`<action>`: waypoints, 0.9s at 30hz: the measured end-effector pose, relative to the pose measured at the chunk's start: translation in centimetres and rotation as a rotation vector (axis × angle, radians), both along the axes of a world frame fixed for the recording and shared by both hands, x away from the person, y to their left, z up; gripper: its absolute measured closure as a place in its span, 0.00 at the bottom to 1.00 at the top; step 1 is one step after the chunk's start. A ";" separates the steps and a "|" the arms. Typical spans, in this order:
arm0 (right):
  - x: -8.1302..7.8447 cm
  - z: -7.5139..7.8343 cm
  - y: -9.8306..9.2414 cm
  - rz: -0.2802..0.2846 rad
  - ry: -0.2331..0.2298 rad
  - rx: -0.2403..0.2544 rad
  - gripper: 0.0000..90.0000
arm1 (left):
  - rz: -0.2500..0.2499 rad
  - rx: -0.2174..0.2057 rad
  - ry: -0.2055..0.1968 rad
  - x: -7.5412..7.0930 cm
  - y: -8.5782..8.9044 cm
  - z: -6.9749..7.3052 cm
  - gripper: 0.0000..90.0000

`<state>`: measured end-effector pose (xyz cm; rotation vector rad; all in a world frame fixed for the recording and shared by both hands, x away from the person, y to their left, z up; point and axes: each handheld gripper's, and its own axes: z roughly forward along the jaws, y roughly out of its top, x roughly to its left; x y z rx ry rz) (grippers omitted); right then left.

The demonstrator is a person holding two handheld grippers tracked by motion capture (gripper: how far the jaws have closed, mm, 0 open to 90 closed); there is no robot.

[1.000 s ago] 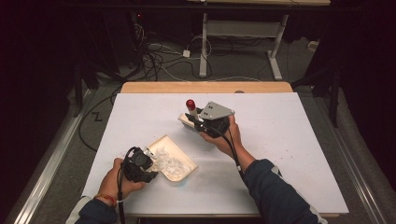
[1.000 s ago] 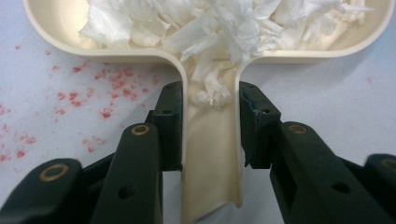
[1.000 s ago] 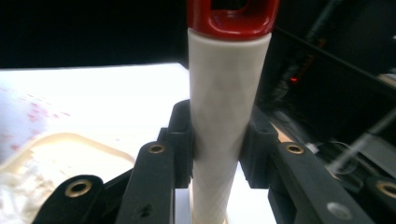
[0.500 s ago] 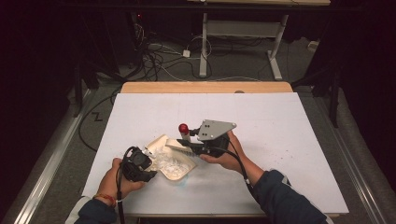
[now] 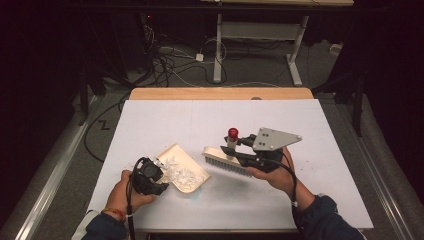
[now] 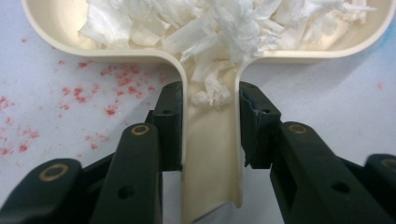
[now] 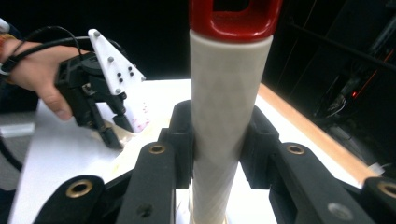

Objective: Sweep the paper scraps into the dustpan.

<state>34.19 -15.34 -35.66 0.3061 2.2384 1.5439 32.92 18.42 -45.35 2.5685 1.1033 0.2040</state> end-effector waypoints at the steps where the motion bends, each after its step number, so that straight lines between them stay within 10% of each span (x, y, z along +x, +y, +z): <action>1: -0.3 -0.1 -0.5 -0.012 -0.003 -0.007 0.78 | 0.000 0.004 0.000 0.0 -0.1 0.0 0.70; 9: 0.3 -1.2 -1.3 -0.173 -0.025 -0.006 0.78 | 0.001 0.009 0.004 -0.2 -0.3 0.2 0.70; 27: 3.2 -2.9 7.8 -0.115 -0.070 -0.094 0.78 | -0.005 0.006 0.010 -1.1 0.8 0.3 0.70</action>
